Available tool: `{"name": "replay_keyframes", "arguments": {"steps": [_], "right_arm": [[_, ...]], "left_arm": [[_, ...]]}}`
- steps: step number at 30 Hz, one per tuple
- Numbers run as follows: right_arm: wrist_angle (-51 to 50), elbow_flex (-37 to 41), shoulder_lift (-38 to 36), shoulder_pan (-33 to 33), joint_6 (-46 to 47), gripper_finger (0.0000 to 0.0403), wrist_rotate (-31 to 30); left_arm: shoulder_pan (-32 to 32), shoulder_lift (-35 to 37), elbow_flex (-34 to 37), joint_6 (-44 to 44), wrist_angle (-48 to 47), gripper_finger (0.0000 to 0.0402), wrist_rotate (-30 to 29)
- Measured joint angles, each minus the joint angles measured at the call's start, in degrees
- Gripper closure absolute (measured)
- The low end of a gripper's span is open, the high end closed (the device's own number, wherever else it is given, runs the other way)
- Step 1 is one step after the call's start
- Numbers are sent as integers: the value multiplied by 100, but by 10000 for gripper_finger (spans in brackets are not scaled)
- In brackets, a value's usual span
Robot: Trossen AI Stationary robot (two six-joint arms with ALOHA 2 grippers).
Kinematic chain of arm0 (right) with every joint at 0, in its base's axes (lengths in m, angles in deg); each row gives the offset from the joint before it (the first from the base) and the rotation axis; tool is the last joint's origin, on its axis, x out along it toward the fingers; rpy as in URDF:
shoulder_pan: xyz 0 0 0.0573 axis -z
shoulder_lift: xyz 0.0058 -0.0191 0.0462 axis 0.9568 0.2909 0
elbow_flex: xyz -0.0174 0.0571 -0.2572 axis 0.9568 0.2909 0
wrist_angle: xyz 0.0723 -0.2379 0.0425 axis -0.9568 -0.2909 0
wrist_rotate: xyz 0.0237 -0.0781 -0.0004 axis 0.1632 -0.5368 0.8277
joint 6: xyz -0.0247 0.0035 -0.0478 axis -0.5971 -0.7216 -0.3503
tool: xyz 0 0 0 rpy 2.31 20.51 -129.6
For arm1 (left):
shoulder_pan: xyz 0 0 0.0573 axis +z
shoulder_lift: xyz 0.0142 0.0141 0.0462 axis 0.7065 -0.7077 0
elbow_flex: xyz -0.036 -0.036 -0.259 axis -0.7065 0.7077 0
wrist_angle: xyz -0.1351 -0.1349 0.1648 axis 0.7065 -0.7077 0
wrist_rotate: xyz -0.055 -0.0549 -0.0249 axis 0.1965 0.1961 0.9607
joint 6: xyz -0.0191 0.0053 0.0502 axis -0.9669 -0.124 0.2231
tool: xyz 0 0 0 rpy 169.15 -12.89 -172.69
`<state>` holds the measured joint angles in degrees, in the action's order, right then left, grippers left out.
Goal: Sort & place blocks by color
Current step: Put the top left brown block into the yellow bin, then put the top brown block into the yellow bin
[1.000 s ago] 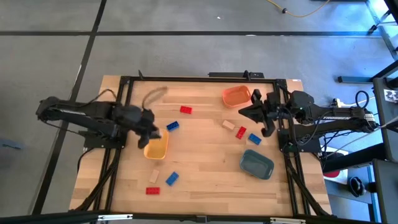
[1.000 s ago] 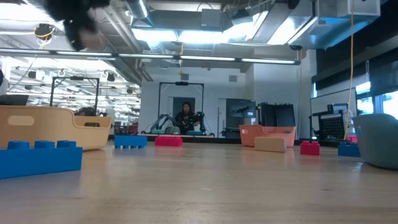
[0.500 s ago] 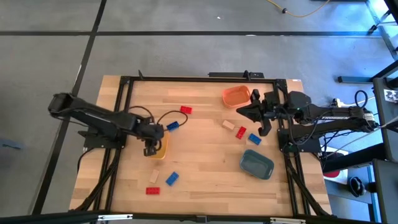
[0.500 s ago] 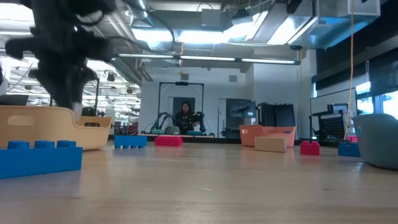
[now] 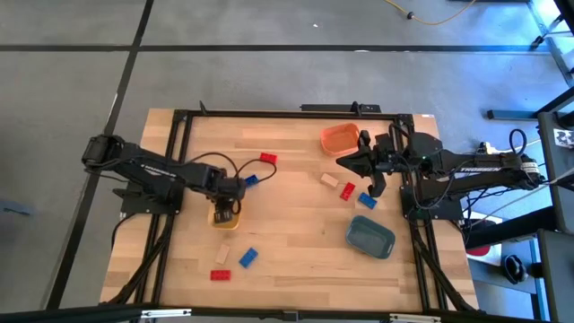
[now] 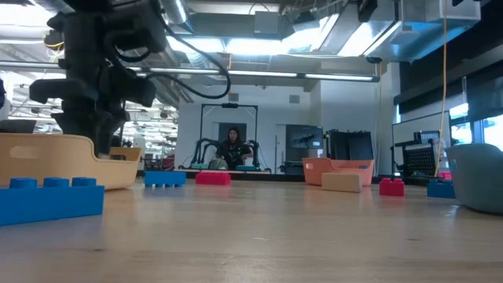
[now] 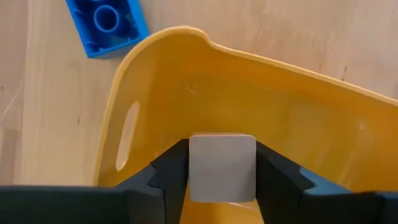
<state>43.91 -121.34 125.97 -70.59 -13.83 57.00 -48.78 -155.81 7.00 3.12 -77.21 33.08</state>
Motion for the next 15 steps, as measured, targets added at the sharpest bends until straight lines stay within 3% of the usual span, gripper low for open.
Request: {"name": "replay_keyframes", "arguments": {"steps": [9,15], "right_arm": [[4,0,0,0,-22,396,0],[26,0,0,0,-31,396,-1]], "left_arm": [[188,13,-35,2,-89,179,188],[329,15,-664,8,-795,163,642]]}}
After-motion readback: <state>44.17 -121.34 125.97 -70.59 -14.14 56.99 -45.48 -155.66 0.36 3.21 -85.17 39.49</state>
